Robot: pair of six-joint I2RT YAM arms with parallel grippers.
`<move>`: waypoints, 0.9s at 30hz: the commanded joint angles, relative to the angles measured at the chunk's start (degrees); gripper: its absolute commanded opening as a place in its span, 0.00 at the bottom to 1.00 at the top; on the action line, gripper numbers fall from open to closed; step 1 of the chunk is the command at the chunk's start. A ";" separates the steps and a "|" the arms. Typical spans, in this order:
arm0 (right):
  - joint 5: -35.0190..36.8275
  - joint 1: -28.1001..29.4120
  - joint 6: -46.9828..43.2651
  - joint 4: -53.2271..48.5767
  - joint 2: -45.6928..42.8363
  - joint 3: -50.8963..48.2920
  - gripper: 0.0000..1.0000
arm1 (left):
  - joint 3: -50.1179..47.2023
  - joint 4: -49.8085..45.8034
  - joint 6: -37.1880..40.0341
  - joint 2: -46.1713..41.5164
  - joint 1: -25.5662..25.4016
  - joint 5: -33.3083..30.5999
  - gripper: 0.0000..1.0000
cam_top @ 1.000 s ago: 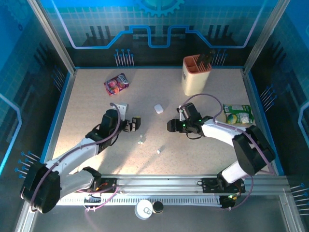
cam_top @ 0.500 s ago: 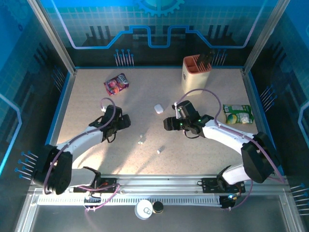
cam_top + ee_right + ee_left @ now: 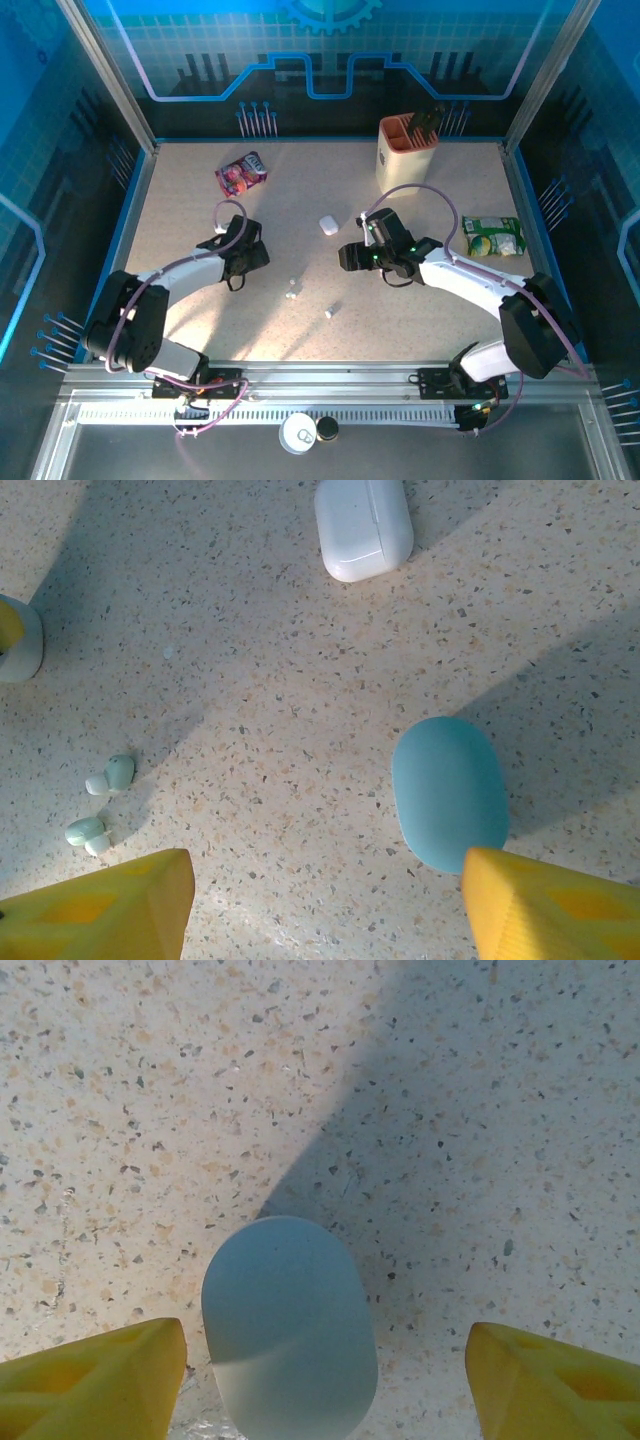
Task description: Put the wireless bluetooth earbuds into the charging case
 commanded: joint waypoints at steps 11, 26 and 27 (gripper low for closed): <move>0.11 0.46 -0.18 -0.02 1.11 -0.61 0.71 | 1.29 -0.85 -1.26 3.20 0.46 -0.32 0.56; -0.42 0.38 -0.02 -0.51 -0.77 -1.25 0.70 | -0.58 3.47 2.50 2.59 0.46 1.12 0.34; -0.42 0.30 0.19 -0.60 -0.96 -1.23 0.70 | -0.84 3.97 3.80 1.82 0.46 1.68 0.33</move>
